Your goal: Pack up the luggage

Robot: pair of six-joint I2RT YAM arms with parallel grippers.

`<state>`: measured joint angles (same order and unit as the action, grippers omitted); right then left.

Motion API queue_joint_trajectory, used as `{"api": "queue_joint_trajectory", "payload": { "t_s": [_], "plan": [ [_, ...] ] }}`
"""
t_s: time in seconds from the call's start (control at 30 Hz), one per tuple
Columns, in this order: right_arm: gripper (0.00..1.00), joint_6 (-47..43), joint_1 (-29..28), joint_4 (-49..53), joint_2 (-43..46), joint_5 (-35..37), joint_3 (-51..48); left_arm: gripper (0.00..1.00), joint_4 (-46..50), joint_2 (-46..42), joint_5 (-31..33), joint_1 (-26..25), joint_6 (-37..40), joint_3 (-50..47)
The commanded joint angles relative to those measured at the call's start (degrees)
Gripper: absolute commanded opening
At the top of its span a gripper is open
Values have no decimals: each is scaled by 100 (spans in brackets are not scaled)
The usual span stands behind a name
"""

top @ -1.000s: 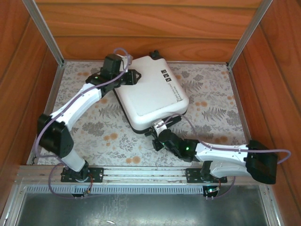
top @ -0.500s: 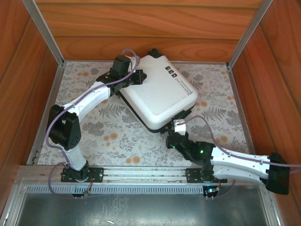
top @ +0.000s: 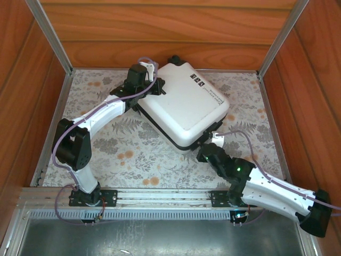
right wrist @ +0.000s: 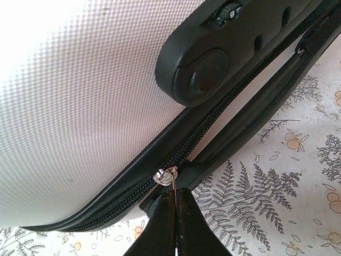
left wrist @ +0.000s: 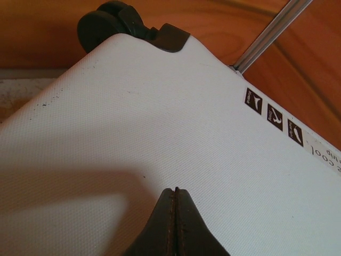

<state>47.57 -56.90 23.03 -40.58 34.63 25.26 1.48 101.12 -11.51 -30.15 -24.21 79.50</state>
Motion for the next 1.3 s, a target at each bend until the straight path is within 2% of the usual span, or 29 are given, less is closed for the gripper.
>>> {"api": "queue_joint_trajectory", "payload": {
  "t_s": [0.0,0.13,0.3,0.6,0.73,0.9,1.0,1.27],
  "plan": [
    [0,-502,277,336,-51,167,-65,0,1896,1060,394,117,4,-895],
    [0,-967,670,-114,-85,-118,-183,0,1848,1112,469,124,69,-935],
    [0,-996,1312,-168,-365,-484,-161,0,1821,1199,482,155,97,-934],
    [0,-782,1709,-157,-180,168,-290,0,1810,1208,561,155,152,-960],
    [0,-933,1880,-641,52,337,-586,0,1804,1260,544,151,153,-949],
    [0,-1759,2056,-1672,310,339,-1032,0,1795,1266,549,150,153,-986],
    [0,-2163,2414,-2199,370,-11,-1271,0,1789,1266,548,150,162,-1006],
    [0,-1989,3493,-2228,-189,-1074,-1076,0,1777,1258,550,143,171,-1018]
  ]
}}
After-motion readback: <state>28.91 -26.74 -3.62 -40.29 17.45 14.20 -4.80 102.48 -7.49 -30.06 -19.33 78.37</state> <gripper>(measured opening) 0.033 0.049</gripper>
